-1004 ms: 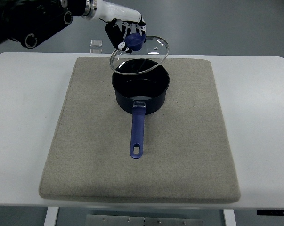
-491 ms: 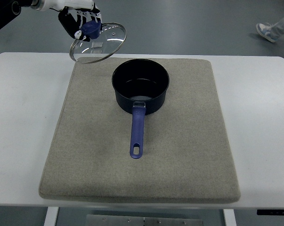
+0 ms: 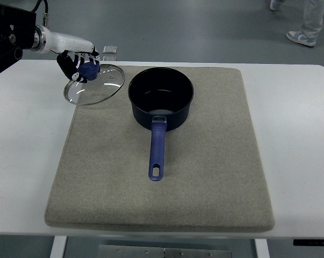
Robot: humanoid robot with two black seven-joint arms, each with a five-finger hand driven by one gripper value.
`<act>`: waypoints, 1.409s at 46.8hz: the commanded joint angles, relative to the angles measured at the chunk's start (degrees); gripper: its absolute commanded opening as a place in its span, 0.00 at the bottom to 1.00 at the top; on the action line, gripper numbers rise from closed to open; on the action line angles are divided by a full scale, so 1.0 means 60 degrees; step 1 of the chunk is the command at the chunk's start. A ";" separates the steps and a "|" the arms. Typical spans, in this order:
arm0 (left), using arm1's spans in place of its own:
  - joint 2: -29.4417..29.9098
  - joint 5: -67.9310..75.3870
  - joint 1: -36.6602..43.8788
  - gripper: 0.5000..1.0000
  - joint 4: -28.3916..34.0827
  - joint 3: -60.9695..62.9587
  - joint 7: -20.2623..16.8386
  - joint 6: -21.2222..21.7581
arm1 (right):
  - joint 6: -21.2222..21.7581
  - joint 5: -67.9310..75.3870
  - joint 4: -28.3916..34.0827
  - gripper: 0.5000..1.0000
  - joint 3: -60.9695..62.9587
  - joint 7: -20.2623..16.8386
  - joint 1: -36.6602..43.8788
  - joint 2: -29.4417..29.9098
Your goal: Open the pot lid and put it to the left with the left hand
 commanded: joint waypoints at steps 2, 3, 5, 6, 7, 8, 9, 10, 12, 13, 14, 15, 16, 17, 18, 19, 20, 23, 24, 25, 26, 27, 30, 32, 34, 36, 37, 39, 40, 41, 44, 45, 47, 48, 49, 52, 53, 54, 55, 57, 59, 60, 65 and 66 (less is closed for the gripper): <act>0.0000 0.0002 0.0293 0.00 0.0041 0.0005 0.0017 0.0142 | 0.0000 0.0003 0.0000 0.83 0.0000 0.0002 0.0000 0.0000; -0.0014 0.0002 0.0337 0.00 0.0041 -0.0009 0.0017 0.0215 | 0.0000 -0.0012 0.0000 0.83 0.0000 0.0002 0.0000 0.0000; -0.0029 0.0002 0.0424 0.00 0.0056 0.0005 0.0031 0.0333 | 0.0000 -0.0012 0.0000 0.83 0.0000 0.0002 0.0015 0.0000; -0.0029 0.0002 0.0483 0.00 0.0070 0.0005 0.0031 0.0377 | 0.0000 -0.0012 0.0000 0.83 0.0000 0.0002 0.0000 0.0000; -0.0029 0.0002 0.0527 0.00 0.0056 0.0005 0.0046 0.0406 | 0.0000 -0.0012 0.0000 0.83 0.0000 0.0002 0.0000 0.0000; -0.0043 0.0002 0.0527 0.00 0.0056 0.0005 0.0046 0.0407 | 0.0000 -0.0012 0.0000 0.83 0.0000 0.0002 0.0015 0.0000; -0.0043 -0.0012 0.0556 0.00 0.0070 -0.0009 0.0046 0.0421 | 0.0000 -0.0012 0.0000 0.83 0.0000 0.0002 0.0000 0.0000; -0.0043 -0.0012 0.0571 0.05 0.0070 -0.0009 0.0046 0.0436 | 0.0000 -0.0012 0.0000 0.83 0.0000 0.0002 0.0015 0.0000; -0.0087 -0.0027 0.0571 0.27 0.0085 -0.0009 0.0046 0.0436 | 0.0000 0.0003 0.0000 0.83 0.0000 0.0002 0.0000 0.0000; -0.0102 -0.0056 0.0571 0.37 0.0099 -0.0009 0.0046 0.0450 | 0.0000 -0.0012 0.0000 0.83 0.0000 0.0002 0.0015 0.0000; -0.0117 -0.0085 0.0586 0.45 0.0114 -0.0024 0.0046 0.0465 | 0.0000 -0.0012 0.0000 0.83 0.0000 0.0002 0.0000 0.0000; -0.0146 -0.0144 0.0586 0.53 0.0114 -0.0024 0.0046 0.0480 | 0.0000 -0.0012 0.0000 0.83 0.0000 0.0002 0.0000 0.0000; -0.0161 -0.0173 0.0586 0.60 0.0114 -0.0024 0.0046 0.0480 | 0.0000 -0.0012 0.0000 0.83 0.0000 0.0002 0.0000 0.0000; -0.0190 -0.0188 0.0586 0.67 0.0114 -0.0024 0.0046 0.0480 | 0.0000 -0.0012 0.0000 0.83 0.0000 0.0002 0.0000 0.0000; -0.0204 -0.0203 0.0586 0.72 0.0114 -0.0039 0.0046 0.0480 | 0.0000 -0.0012 0.0000 0.83 0.0000 0.0002 0.0015 0.0000; -0.0205 -0.0217 0.0586 0.76 0.0114 -0.0039 0.0046 0.0480 | 0.0000 -0.0012 0.0000 0.83 0.0000 0.0002 0.0000 0.0000; -0.0205 -0.0217 0.0586 0.77 0.0114 -0.0053 0.0046 0.0480 | 0.0000 -0.0012 0.0000 0.83 0.0000 0.0002 0.0000 0.0000; -0.0219 -0.0232 0.0586 0.88 0.0100 -0.0097 0.0046 0.0480 | 0.0000 -0.0012 0.0000 0.83 0.0000 0.0002 0.0015 0.0000; -0.0219 -0.0247 0.0586 0.92 0.0100 -0.0112 0.0061 0.0480 | 0.0000 -0.0012 0.0000 0.83 0.0000 0.0002 0.0000 0.0000; -0.0219 -0.0247 0.0572 0.93 0.0114 -0.0112 0.0061 0.0480 | 0.0000 -0.0012 0.0000 0.83 0.0000 0.0002 0.0000 0.0000; -0.0234 -0.0247 0.0586 0.93 0.0114 -0.0112 0.0061 0.0480 | 0.0000 -0.0012 0.0000 0.83 0.0000 0.0002 0.0000 0.0000; -0.0248 -0.0247 0.0572 0.93 0.0100 -0.0112 0.0061 0.0480 | 0.0000 -0.0012 0.0000 0.83 0.0000 0.0002 0.0015 0.0000; -0.0293 -0.0261 0.0571 0.93 0.0100 -0.0126 0.0061 0.0465 | 0.0000 -0.0012 0.0000 0.83 0.0000 0.0002 0.0000 0.0000; -0.0293 -0.0290 0.0557 0.93 0.0100 -0.0185 0.0061 0.0465 | 0.0000 -0.0012 0.0000 0.83 0.0000 0.0002 0.0000 0.0000; -0.0293 -0.0407 0.0557 0.93 0.0100 -0.0273 0.0061 0.0465 | 0.0000 -0.0012 0.0000 0.83 0.0000 0.0002 0.0015 0.0000; -0.0293 -0.0670 0.0542 0.94 0.0099 -0.0448 0.0061 0.0436 | 0.0000 -0.0012 0.0000 0.83 0.0000 0.0002 0.0015 0.0000; -0.0278 -0.0874 0.0571 0.95 0.0100 -0.0550 0.0061 0.0436 | 0.0000 0.0003 0.0000 0.83 0.0000 0.0002 0.0015 0.0000; -0.0278 -0.1357 0.0601 0.98 0.0143 -0.0785 0.0061 0.0436 | 0.0000 -0.0012 0.0000 0.83 0.0000 0.0002 0.0015 0.0000; -0.0278 -0.1635 0.0601 0.98 0.0172 -0.0887 0.0061 0.0436 | 0.0000 -0.0012 0.0000 0.83 0.0000 0.0002 0.0000 0.0000; -0.0278 -0.1928 0.0601 0.98 0.0231 -0.0961 0.0061 0.0407 | 0.0000 -0.0012 0.0000 0.83 0.0000 0.0002 0.0000 0.0000; -0.0278 -0.2938 0.0601 0.98 0.0436 -0.1108 0.0061 0.0378 | 0.0000 -0.0012 0.0000 0.83 0.0000 0.0002 0.0015 0.0000; -0.0278 -0.3319 0.0601 0.98 0.0523 -0.1122 0.0061 0.0348 | 0.0000 0.0003 0.0000 0.83 0.0000 0.0002 0.0015 0.0000; -0.0278 -0.4125 0.0601 0.98 0.0612 -0.1137 0.0061 0.0333 | 0.0000 -0.0012 0.0000 0.83 0.0000 0.0002 0.0000 0.0000; -0.0278 -0.4535 0.0615 0.98 0.0627 -0.1137 0.0061 0.0333 | 0.0000 -0.0012 0.0000 0.83 0.0000 0.0002 0.0015 0.0000; -0.0263 -0.4930 0.0615 0.98 0.0641 -0.1152 0.0061 0.0333 | 0.0000 -0.0012 0.0000 0.83 0.0000 0.0002 0.0015 0.0000; -0.0263 -0.6190 0.0644 0.98 0.0802 -0.1167 0.0061 0.0348 | 0.0000 -0.0012 0.0000 0.83 0.0000 0.0002 0.0015 0.0000; -0.0263 -0.6629 0.0703 0.98 0.0875 -0.1152 0.0061 0.0348 | 0.0000 -0.0012 0.0000 0.83 0.0000 0.0002 0.0000 0.0000; -0.0278 -0.7068 0.0805 0.98 0.0948 -0.1152 0.0061 0.0348 | 0.0000 -0.0012 0.0000 0.83 0.0000 0.0002 0.0000 0.0000; -0.0278 -0.7537 0.0907 0.98 0.0993 -0.1166 0.0061 0.0348 | 0.0000 -0.0012 0.0000 0.83 0.0000 0.0002 0.0000 0.0000; -0.0278 -0.8416 0.1142 0.98 0.1066 -0.1225 0.0061 0.0377 | 0.0000 -0.0012 0.0000 0.83 0.0000 0.0002 0.0000 0.0000; -0.0293 -0.9208 0.1347 0.98 0.1139 -0.1342 0.0046 0.0465 | 0.0000 -0.0012 0.0000 0.83 0.0000 0.0002 0.0000 0.0000; -0.0293 -0.9545 0.1449 0.98 0.1183 -0.1400 0.0046 0.0480 | 0.0000 -0.0012 0.0000 0.83 0.0000 0.0002 0.0000 0.0000; -0.0424 -1.0646 0.1947 0.98 0.1476 -0.1898 0.0046 0.0480 | 0.0000 -0.0012 0.0000 0.83 0.0000 0.0002 -0.0014 0.0000; -0.0439 -1.0778 0.2050 0.98 0.1534 -0.2088 0.0046 0.0480 | 0.0000 -0.0012 0.0000 0.83 0.0000 0.0002 -0.0014 0.0000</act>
